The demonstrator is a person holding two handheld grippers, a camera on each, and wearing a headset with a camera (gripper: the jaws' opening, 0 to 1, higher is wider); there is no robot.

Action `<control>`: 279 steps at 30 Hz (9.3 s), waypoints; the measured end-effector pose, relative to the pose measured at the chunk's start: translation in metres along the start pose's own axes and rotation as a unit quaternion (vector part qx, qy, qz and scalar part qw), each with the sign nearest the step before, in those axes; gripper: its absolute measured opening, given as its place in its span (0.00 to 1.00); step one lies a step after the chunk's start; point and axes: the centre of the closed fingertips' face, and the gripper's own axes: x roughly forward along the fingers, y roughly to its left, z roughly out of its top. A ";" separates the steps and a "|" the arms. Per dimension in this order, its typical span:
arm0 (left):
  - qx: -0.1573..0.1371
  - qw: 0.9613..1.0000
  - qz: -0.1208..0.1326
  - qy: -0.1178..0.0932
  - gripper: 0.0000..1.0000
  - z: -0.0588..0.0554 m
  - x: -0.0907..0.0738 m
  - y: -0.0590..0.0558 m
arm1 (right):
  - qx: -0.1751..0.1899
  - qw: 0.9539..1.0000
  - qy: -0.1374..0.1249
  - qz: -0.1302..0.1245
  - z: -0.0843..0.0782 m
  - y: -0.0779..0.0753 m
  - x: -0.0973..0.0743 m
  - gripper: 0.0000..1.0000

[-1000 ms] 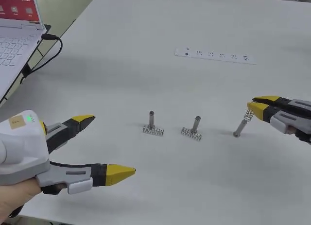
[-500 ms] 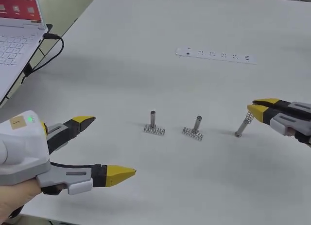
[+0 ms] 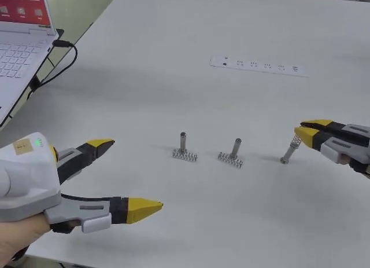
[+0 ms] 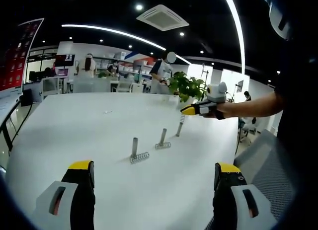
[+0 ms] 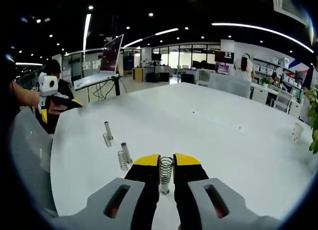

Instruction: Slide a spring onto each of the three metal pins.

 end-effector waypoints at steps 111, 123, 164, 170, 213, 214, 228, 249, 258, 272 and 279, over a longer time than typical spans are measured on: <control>0.008 1.000 -0.001 0.009 0.98 -0.002 0.000 -0.003 | -0.028 0.999 0.006 0.039 0.002 0.053 -0.012 0.33; 0.008 1.000 -0.001 0.009 0.98 -0.002 0.000 -0.003 | -0.048 0.996 0.000 0.081 0.015 0.084 0.000 0.30; 0.023 0.999 -0.017 0.026 0.96 0.005 0.002 0.000 | -0.044 0.988 0.092 0.113 -0.048 0.102 0.049 0.23; 0.024 0.999 -0.016 0.028 0.96 0.004 0.002 0.000 | -0.042 0.987 0.105 0.113 -0.053 0.101 0.060 0.22; 0.019 0.999 -0.021 0.034 0.95 -0.003 0.005 -0.008 | -0.063 0.980 0.127 0.141 -0.062 0.106 0.047 0.08; 0.021 0.999 -0.025 0.035 0.95 -0.003 0.007 -0.010 | -0.063 0.980 0.126 0.142 -0.061 0.105 0.045 0.08; 0.047 0.995 -0.079 0.040 0.92 0.008 0.032 -0.036 | -0.097 0.972 0.098 0.189 -0.030 0.124 0.014 0.08; 0.070 0.980 -0.175 0.068 0.63 0.005 0.073 -0.076 | -0.157 0.947 0.100 0.263 -0.021 0.151 -0.008 0.08; 0.081 0.973 -0.207 0.066 0.48 0.010 0.085 -0.090 | -0.182 0.932 0.090 0.300 -0.013 0.167 -0.013 0.08; 0.085 0.965 -0.241 0.052 0.22 0.019 0.091 -0.102 | -0.187 0.924 0.068 0.325 0.002 0.170 -0.023 0.08; 0.084 0.963 -0.251 0.046 0.10 0.022 0.092 -0.108 | -0.191 0.919 0.070 0.338 0.001 0.174 -0.028 0.08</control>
